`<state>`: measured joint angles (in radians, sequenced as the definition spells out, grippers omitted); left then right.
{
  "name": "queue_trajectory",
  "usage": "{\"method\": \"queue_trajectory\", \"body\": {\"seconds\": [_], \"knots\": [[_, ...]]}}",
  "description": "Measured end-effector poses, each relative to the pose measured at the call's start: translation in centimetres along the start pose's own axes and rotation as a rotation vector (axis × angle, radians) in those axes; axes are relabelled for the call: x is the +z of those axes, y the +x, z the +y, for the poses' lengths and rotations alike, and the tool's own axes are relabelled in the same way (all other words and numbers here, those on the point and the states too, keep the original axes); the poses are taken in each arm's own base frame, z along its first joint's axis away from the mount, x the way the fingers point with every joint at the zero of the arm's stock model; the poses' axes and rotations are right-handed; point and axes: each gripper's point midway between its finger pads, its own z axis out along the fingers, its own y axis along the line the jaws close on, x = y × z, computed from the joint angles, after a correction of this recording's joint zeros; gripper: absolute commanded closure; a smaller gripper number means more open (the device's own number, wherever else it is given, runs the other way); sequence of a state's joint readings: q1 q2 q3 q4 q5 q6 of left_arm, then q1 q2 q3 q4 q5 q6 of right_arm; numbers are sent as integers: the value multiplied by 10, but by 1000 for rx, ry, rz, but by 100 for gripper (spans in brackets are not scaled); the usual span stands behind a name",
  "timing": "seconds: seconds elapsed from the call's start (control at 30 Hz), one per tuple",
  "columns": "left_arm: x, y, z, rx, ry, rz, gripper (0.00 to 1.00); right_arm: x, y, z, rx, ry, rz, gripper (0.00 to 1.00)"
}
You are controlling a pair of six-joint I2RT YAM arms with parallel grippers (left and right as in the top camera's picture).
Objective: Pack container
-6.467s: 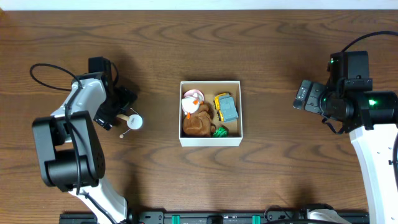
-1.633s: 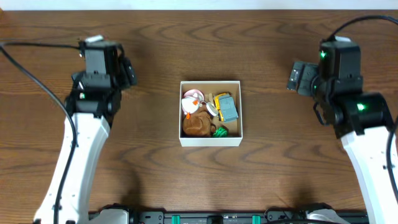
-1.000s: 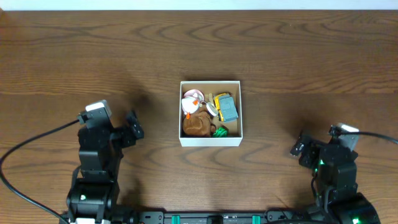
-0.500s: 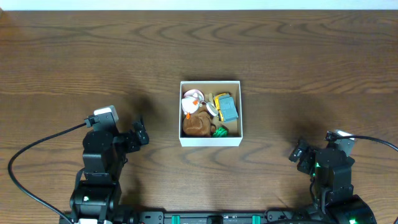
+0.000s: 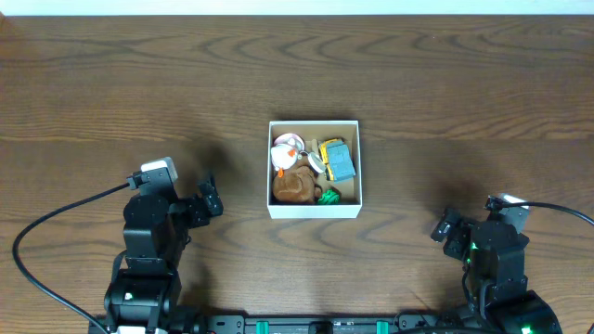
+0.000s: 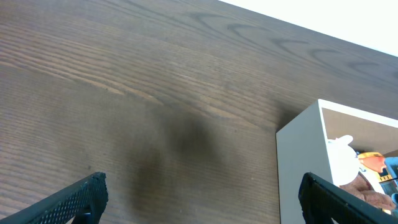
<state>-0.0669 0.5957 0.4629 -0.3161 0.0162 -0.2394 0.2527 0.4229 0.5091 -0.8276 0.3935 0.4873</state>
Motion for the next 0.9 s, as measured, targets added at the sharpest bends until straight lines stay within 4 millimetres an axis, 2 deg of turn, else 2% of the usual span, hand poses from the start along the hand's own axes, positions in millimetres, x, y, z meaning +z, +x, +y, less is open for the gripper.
{"method": "queue_trajectory", "body": {"seconds": [0.2, 0.3, 0.37, 0.53, 0.7, 0.9], "knots": [[0, 0, 0, 0, 0, 0, 2, -2, 1, -4, 8, 5, -1, 1], [0, 0, 0, 0, 0, 0, 2, -10, -1, -14, 50, 14, -35, 1], [0, 0, 0, 0, 0, 0, 2, -17, -9, -13, 67, -28, -97, 1], [0, 0, 0, 0, 0, 0, 2, -26, -25, 9, -24, -210, -296, 1], [0, 0, 0, 0, 1, 2, 2, -10, -31, 35, -162, -330, -419, 1], [0, 0, -1, 0, 3, 2, 2, 5, -38, 49, -213, -386, -574, 1]]}}
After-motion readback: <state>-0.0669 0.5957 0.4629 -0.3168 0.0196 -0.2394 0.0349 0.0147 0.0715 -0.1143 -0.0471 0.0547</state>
